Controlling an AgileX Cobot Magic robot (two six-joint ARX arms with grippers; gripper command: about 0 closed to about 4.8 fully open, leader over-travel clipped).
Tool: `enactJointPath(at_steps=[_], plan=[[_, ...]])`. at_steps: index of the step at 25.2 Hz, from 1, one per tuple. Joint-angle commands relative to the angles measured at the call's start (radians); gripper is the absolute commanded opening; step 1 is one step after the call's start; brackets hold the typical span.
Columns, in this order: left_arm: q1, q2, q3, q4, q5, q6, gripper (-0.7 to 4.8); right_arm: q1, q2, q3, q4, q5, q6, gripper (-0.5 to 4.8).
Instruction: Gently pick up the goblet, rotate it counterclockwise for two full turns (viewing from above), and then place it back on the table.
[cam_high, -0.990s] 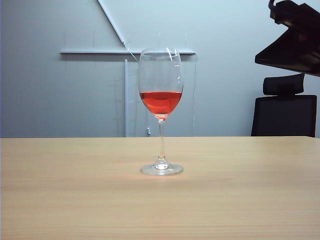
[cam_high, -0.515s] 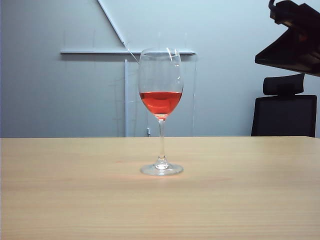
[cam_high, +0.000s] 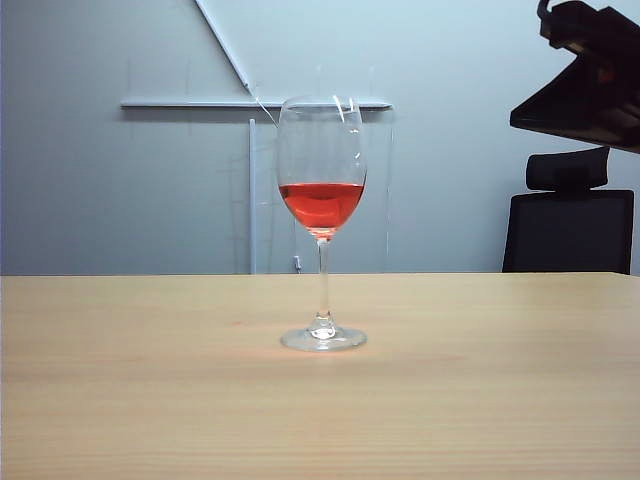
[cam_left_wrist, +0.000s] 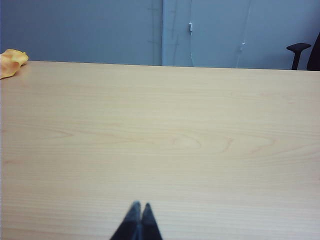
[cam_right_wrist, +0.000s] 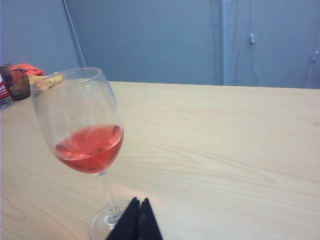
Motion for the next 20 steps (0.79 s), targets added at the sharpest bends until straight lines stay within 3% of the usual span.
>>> enactJointPath(at_steps=[1,8,11,20], plan=[[-0.001,0.002,0.002,0.005,0.003,0.005,-0.05,0.000,-0.006,0.002,0.005,0.005,-0.002,-0.08],[0.000,0.002,0.002,0.005,0.003,0.005,-0.05,-0.126,-0.326,-0.001,-0.331,0.026,-0.002,-0.08],[0.000,0.002,0.002,0.005,0.003,0.005,-0.05,-0.269,-0.533,-0.001,-0.515,0.006,-0.002,-0.08],[0.000,0.002,0.002,0.005,0.003,0.005,-0.05,-0.502,-0.753,-0.042,-0.614,-0.145,-0.085,-0.08]])
